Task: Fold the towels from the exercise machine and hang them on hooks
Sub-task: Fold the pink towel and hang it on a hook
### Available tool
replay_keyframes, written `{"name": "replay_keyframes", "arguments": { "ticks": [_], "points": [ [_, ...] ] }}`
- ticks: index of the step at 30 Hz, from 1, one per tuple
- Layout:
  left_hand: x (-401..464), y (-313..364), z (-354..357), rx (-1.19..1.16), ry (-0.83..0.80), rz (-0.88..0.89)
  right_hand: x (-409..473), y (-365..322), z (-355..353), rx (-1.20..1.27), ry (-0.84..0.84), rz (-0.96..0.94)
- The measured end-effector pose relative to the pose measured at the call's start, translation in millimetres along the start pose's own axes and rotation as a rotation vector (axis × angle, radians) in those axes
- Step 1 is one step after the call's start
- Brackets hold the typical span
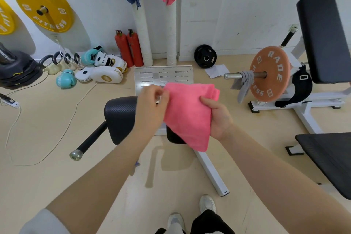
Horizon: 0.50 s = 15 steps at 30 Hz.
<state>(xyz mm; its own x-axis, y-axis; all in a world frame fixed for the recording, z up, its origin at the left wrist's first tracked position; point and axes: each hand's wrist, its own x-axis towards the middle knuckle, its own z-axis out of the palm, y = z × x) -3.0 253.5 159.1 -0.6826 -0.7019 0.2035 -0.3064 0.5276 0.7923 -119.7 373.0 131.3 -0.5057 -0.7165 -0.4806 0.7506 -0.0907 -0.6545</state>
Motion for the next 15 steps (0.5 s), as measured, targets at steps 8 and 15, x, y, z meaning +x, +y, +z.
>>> {"name": "replay_keyframes", "arguments": {
  "ticks": [8, 15],
  "points": [
    [-3, -5, 4, -0.886, -0.577, -0.57, -11, -26, 2, -0.117, -0.01, 0.038],
    [-1, -15, 2, -0.902, -0.595, -0.498, -13, -27, -3, -0.321, -0.072, 0.104]
  ]
}}
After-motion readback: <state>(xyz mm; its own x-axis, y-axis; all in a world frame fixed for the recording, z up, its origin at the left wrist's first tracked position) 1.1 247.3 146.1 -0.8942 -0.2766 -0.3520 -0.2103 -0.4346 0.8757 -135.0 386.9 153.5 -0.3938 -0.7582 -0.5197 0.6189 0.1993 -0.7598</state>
